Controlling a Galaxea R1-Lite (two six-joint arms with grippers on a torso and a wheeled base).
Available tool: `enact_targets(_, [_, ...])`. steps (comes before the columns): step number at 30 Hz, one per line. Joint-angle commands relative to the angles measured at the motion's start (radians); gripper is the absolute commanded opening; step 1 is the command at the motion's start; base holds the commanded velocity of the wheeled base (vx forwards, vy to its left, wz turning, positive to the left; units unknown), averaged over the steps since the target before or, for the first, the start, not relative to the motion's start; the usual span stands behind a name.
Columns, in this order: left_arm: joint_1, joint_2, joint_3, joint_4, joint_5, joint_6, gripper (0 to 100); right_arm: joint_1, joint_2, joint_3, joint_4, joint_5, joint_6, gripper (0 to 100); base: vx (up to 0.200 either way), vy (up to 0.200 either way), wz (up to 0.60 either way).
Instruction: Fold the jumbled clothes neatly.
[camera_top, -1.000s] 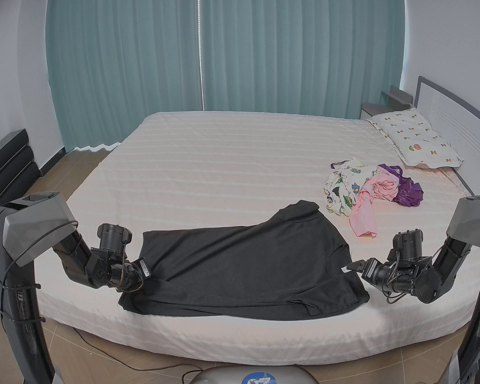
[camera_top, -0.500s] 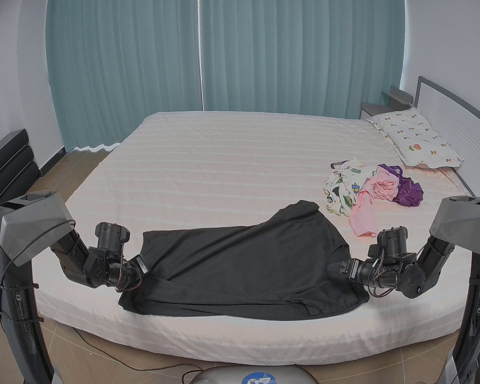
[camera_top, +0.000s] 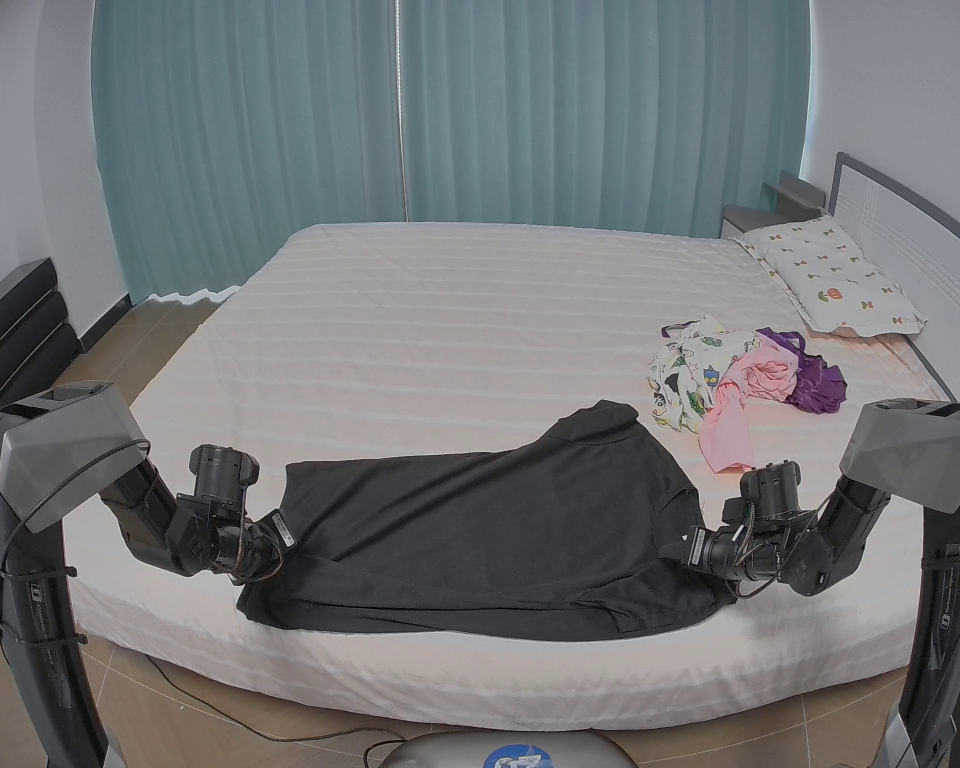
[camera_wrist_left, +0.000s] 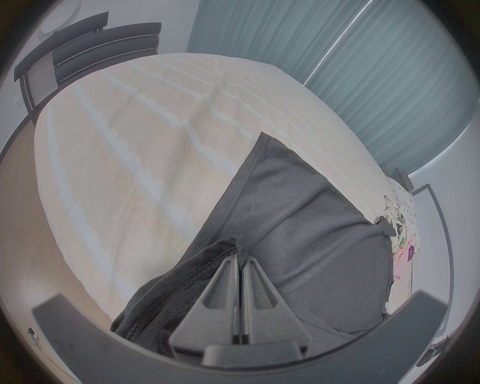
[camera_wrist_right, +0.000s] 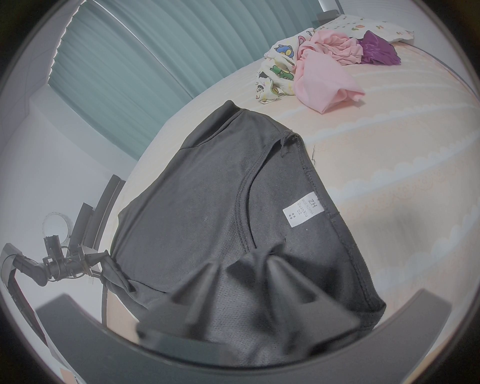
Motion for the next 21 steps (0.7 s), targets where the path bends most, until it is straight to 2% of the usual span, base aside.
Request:
enact_targets(1, [0.0,-0.004,0.0,-0.001,0.002,0.0,0,-0.003,-0.015,0.006,-0.006,0.0,0.01,0,0.0,0.0,0.0])
enact_targets(10, [0.014,-0.027,-0.004,-0.002,0.003,-0.043,0,-0.011,-0.083,0.003,-0.013,0.0,0.068,0,0.0,0.0,0.0])
enact_targets(17, [0.044,-0.042,-0.001,-0.002,0.003,-0.048,0,-0.016,-0.079,0.0,-0.053,-0.001,0.075,0,0.0,0.0,0.0])
enact_targets(21, [0.057,-0.045,-0.003,-0.002,0.0,-0.08,0,-0.026,-0.075,-0.002,-0.076,-0.001,0.075,0,0.0,0.0,0.0])
